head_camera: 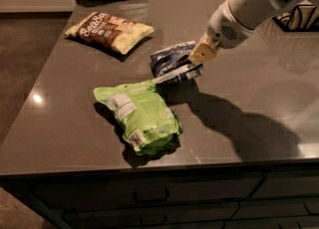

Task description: Move blue chip bag near green rice chip bag

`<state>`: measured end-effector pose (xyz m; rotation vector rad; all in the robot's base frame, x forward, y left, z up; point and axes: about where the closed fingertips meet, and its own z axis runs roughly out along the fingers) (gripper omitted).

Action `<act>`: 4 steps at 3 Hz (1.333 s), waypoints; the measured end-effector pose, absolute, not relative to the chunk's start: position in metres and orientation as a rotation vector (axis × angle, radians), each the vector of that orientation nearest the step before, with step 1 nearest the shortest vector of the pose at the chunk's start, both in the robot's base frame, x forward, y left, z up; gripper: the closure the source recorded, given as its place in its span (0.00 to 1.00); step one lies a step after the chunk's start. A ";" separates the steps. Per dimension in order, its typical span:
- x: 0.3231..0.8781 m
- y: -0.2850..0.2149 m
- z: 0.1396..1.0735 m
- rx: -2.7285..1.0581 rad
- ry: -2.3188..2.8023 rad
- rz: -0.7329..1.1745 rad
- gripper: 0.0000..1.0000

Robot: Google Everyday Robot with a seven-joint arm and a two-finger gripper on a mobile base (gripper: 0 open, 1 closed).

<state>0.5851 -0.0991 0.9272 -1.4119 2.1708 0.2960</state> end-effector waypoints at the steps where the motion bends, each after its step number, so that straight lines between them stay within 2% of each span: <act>1: 0.562 -0.087 0.925 -1.471 2.162 0.323 0.85; 2: 0.545 -0.074 0.923 -1.565 2.114 0.322 0.61; 4: 0.543 -0.072 0.923 -1.577 2.106 0.319 0.15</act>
Offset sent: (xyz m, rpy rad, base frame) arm -0.0604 0.0378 -0.0078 -0.0593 -0.0008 0.2258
